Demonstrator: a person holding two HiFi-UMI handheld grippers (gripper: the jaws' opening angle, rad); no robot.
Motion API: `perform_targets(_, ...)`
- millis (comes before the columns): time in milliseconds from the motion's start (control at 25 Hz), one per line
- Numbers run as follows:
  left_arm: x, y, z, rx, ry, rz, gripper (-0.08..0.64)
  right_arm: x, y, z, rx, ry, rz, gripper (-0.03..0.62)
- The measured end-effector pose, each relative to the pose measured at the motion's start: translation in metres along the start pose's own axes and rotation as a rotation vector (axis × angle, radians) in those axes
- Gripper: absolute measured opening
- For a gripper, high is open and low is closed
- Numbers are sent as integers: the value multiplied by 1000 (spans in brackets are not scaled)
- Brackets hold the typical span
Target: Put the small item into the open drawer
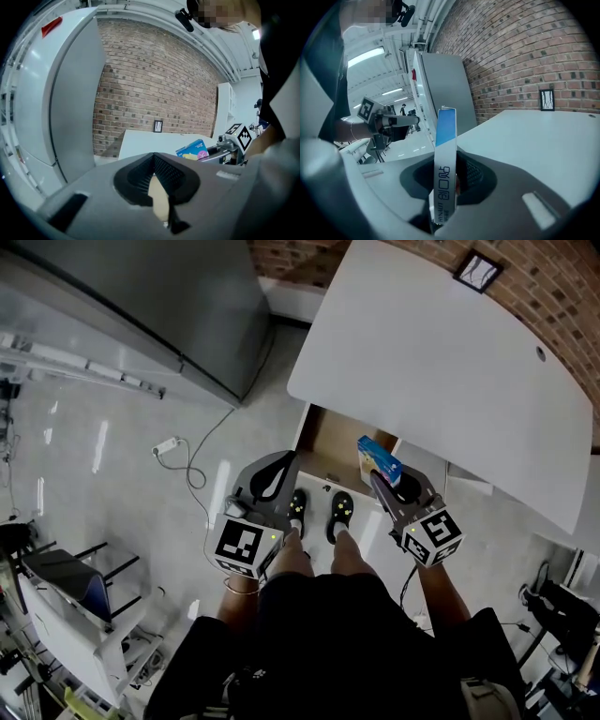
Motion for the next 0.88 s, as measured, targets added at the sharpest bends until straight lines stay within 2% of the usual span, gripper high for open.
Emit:
perform_targets(360, 11, 15, 14, -33, -12, 1, -3, 24, 22, -7, -32, -12, 73, 84)
perform_targets(880, 25, 45, 39, -39, -47, 33, -3, 59, 51, -20, -51, -33, 152, 84)
Point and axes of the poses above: the fingertips, and each gripper's own axes: x forward along the fingers, z to its left, y out of its underside, the point moved 5 cm from there along -x, backward along the fingers
